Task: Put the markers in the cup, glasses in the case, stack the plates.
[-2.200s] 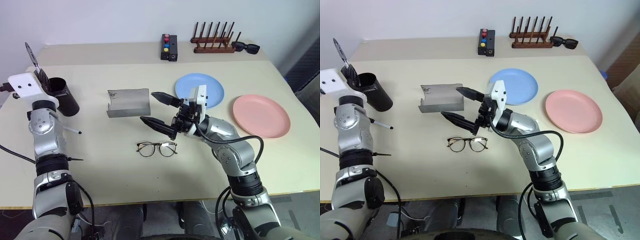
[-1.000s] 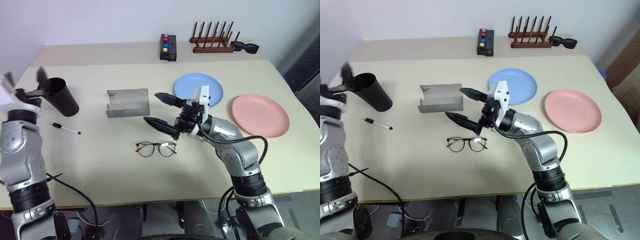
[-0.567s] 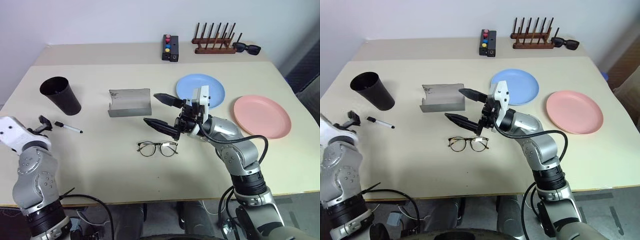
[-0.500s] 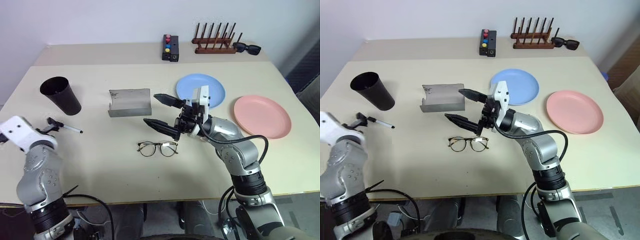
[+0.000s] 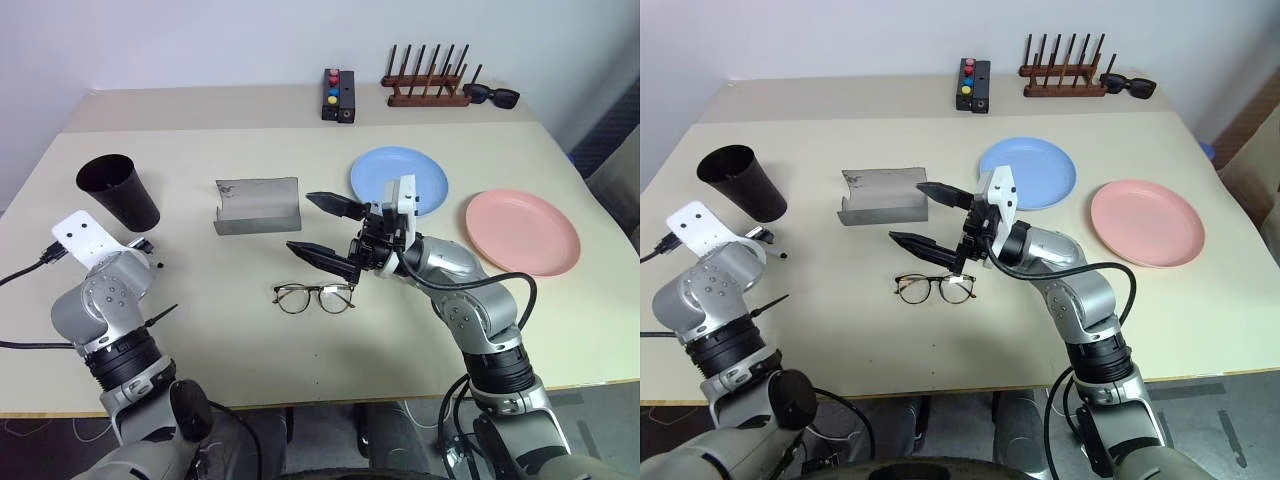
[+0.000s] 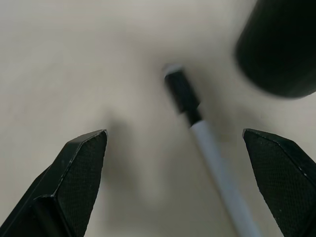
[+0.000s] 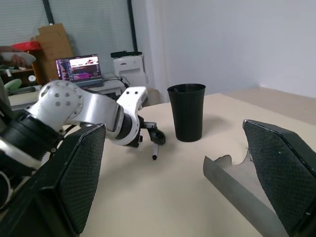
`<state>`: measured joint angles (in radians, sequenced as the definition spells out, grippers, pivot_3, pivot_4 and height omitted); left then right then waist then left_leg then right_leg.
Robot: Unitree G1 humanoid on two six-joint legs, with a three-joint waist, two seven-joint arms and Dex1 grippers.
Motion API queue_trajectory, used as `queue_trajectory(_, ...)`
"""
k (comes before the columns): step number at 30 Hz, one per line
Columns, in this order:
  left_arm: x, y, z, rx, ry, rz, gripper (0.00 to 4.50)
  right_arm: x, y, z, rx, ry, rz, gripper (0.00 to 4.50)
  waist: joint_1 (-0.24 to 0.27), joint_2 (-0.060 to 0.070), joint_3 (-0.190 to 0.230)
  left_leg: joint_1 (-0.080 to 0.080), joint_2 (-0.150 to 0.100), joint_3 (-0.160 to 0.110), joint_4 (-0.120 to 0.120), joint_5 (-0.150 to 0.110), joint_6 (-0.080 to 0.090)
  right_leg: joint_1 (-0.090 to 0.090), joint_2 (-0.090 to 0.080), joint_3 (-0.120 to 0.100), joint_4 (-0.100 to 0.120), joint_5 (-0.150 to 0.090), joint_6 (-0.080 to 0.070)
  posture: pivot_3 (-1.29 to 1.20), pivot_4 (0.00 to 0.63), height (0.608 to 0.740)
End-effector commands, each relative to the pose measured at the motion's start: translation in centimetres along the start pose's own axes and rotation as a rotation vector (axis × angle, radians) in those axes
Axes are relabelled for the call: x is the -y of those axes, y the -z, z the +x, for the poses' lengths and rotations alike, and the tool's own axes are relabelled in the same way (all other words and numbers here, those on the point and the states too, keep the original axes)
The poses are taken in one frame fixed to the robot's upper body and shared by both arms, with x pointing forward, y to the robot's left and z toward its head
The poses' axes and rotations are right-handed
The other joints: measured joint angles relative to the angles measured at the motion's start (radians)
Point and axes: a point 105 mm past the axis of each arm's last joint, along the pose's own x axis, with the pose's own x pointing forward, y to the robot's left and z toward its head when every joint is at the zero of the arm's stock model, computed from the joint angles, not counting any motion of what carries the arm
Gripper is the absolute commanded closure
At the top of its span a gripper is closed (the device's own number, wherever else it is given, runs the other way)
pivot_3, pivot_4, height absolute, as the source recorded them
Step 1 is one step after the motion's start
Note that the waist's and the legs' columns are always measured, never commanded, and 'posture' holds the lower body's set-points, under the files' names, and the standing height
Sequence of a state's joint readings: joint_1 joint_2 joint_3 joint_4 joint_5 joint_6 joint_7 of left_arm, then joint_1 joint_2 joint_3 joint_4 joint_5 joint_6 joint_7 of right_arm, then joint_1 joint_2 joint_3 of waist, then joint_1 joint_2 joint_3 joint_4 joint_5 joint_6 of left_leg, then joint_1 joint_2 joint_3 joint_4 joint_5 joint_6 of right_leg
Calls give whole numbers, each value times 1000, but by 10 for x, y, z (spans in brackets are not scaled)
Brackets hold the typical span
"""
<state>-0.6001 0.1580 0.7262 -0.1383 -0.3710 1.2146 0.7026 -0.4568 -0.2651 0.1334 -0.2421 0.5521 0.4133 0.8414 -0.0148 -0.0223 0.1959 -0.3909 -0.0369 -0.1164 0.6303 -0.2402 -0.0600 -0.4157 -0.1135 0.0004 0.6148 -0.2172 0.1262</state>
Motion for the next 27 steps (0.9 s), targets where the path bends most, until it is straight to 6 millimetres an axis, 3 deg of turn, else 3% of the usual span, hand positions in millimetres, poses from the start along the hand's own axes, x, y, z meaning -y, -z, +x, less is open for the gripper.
queue_trajectory(1, -7, -7, -3, -17, -84, 23, 540, -7, -12, 1, 32, -22, -34, 0, 0, 0, 0, 0, 0, 0, 0, 0, 0, 0, 0, 0, 0, 0, 0, 0, 150, 734)
queue_trajectory(2, -7, -6, -2, -34, -98, 29, 843, -7, -12, 1, 34, -25, -32, 0, -1, 0, 0, 0, 0, 0, 0, 0, 0, 0, 0, 0, 0, 0, 0, 0, 150, 734)
queue_trajectory(9, -12, 0, -2, -100, -145, -10, 4382, -10, -14, 2, 37, -43, -25, 0, -3, 0, 0, 0, 0, 0, -1, 0, -1, 0, 0, 0, 0, 0, 0, 0, 150, 734)
queue_trajectory(11, -16, -2, -2, -87, -152, -34, 4452, -10, -14, 3, 35, -46, -23, 0, -4, 0, 0, 0, 0, 0, -1, 0, -1, 0, 0, 0, 0, 0, 0, 0, 150, 734)
queue_trajectory(14, -19, -22, -3, 36, -132, -138, 4452, -11, -13, 3, 34, -47, -21, 0, -5, 0, 0, 0, 0, 0, -1, 0, -1, -1, 0, 0, 0, 0, 0, 0, 150, 734)
queue_trajectory(17, -30, -80, -20, 411, -72, -223, 4452, -10, -12, 3, 32, -49, -20, 0, -4, 0, 0, -1, 0, 0, -1, 1, -2, -2, 0, 0, 0, 0, 0, 0, 150, 734)
queue_trajectory(19, -21, -114, -44, 674, 55, -155, 4452, -10, -12, 4, 32, -50, -19, 0, -4, 0, 0, -1, 0, 1, -2, 1, -3, -3, 0, 0, 0, 0, 0, 0, 150, 734)
queue_trajectory(24, 21, -150, -107, 1073, 463, 2, 4452, -11, -12, 5, 33, -54, -16, 0, 15, 0, 0, -3, 0, 1, -1, 2, -4, -3, -1, 0, -1, 0, -1, 0, 150, 734)
queue_trajectory(27, 31, -158, -104, 1105, 503, 25, 4452, -11, -11, 6, 37, -59, -15, 0, 17, 0, 0, -2, 0, 1, 0, 2, -4, -1, -1, 0, -2, 0, -4, 0, 150, 734)
